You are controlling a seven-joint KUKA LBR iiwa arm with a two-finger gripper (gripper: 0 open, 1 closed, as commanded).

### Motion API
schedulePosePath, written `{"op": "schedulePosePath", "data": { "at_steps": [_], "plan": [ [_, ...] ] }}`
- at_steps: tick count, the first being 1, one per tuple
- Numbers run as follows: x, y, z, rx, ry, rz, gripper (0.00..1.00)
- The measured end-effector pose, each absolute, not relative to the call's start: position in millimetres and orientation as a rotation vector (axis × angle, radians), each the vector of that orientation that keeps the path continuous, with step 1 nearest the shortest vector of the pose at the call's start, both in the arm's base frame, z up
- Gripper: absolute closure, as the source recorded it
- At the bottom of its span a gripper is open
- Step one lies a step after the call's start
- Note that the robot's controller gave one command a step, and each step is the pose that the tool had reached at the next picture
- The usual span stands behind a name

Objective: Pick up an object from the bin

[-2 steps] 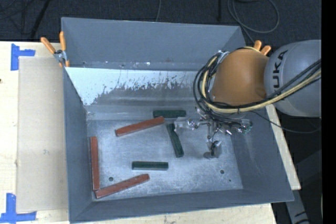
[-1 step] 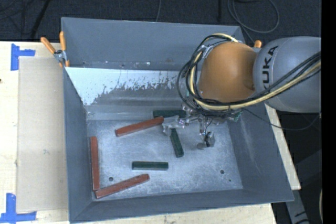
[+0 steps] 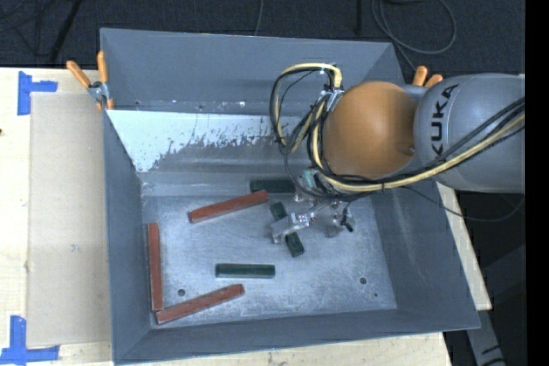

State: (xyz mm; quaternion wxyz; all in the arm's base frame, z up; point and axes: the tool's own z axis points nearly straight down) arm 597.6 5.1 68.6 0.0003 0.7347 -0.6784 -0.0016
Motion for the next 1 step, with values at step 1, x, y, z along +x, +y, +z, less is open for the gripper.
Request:
{"op": "schedulePosePath", "data": {
  "at_steps": [1],
  "plan": [
    [597.4,5.8,68.0,2.303,-2.138,-0.006,0.00]
  ]
}}
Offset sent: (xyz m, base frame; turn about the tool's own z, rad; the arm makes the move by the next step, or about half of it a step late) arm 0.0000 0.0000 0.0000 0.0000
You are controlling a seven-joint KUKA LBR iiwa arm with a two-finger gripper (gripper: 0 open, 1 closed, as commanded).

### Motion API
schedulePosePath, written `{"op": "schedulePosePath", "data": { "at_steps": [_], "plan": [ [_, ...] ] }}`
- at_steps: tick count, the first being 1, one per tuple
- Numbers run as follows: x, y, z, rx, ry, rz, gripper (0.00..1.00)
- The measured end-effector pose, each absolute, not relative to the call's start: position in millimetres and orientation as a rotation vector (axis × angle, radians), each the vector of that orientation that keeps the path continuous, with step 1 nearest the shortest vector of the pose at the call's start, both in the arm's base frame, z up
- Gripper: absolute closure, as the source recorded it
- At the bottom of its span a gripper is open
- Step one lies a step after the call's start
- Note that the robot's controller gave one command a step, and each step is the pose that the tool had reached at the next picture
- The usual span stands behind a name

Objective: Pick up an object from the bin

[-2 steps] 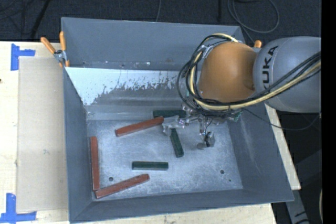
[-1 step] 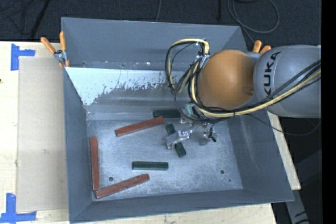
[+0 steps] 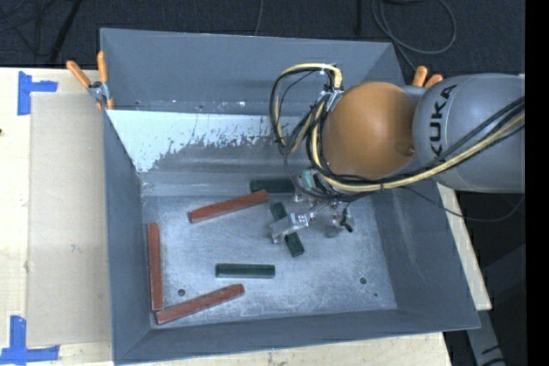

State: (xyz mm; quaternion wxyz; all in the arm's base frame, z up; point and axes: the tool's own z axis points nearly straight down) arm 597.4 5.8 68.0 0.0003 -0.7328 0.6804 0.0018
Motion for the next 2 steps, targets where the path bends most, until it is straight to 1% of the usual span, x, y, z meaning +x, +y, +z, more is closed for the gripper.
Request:
{"op": "schedulePosePath", "data": {
  "at_steps": [1,2],
  "plan": [
    [597.6,6,69,-2.299,2.140,0.006,1.00],
    [599.4,7,153,-2.288,2.144,-0.006,1.00]
  ]
}}
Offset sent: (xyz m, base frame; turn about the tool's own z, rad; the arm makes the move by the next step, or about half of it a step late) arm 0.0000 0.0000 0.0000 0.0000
